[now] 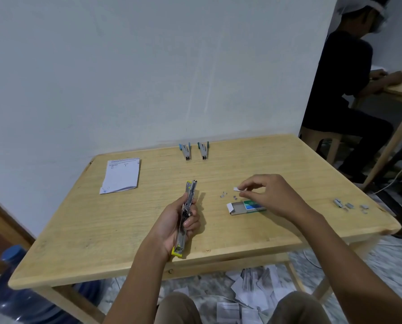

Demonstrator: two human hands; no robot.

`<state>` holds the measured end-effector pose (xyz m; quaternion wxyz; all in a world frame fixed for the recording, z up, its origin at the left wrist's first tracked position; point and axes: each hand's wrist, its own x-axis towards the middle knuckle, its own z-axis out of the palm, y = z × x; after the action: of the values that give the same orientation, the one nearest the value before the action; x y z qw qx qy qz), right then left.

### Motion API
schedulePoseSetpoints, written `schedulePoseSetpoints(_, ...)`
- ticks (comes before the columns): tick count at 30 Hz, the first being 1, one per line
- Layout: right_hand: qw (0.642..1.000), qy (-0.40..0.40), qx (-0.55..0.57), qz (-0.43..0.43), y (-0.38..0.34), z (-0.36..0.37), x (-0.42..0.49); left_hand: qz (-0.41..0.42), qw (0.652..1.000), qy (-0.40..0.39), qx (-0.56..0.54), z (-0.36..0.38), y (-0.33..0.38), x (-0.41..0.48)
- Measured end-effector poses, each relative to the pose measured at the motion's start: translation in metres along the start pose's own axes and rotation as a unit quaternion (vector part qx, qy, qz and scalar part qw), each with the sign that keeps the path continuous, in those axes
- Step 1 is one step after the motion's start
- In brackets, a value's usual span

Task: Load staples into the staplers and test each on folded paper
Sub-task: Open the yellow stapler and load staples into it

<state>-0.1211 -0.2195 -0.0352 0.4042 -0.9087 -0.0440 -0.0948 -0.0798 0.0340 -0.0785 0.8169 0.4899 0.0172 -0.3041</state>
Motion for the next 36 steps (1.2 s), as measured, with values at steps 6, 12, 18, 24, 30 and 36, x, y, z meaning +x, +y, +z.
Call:
schedulePoseSetpoints(6,0.992,-0.021,0.123,-0.022,-0.034,0.031,0.012,-0.007,0.998,-0.028,-0.049,-0.001,-0.001,0.001)
schedulePoseSetpoints(12,0.994,-0.052,0.092,-0.030,-0.050,0.053,0.023,-0.014,0.993,-0.050,-0.105,0.000,0.000,0.002)
schedulePoseSetpoints(18,0.996,-0.068,0.042,-0.043,-0.056,0.063,0.032,-0.035,0.992,-0.070,-0.095,-0.002,-0.001,0.004)
schedulePoseSetpoints(24,0.988,-0.107,-0.039,-0.104,-0.061,0.063,0.036,-0.051,0.992,-0.091,-0.071,-0.004,-0.002,0.007)
schedulePoseSetpoints(30,0.985,-0.108,-0.059,-0.117,-0.067,0.067,0.042,-0.047,0.992,-0.082,-0.083,0.000,-0.001,0.005)
schedulePoseSetpoints(36,0.991,-0.092,-0.017,-0.091,-0.062,0.068,0.044,-0.033,0.992,-0.071,-0.098,0.002,0.001,0.003)
